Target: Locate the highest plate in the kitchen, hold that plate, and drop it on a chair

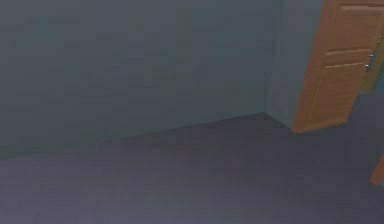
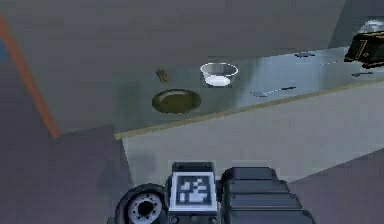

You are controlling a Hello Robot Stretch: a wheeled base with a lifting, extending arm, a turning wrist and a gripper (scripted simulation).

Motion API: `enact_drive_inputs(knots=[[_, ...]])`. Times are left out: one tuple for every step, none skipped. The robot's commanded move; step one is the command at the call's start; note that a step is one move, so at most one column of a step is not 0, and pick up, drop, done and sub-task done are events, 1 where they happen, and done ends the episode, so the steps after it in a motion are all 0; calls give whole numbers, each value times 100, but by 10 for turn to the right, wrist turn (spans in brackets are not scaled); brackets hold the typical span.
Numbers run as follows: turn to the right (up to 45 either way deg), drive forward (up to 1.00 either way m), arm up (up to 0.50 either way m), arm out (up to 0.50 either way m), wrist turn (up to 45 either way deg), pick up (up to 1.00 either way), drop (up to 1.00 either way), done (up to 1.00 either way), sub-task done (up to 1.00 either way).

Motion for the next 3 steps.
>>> enact_drive_inputs(knots=[[0, 0, 0, 44, 0, 0, 0, 0, 0], [0, 0, 0, 0, 450, 0, 0, 0, 0], [0, 0, 0, 0, 450, 0, 0, 0, 0]])
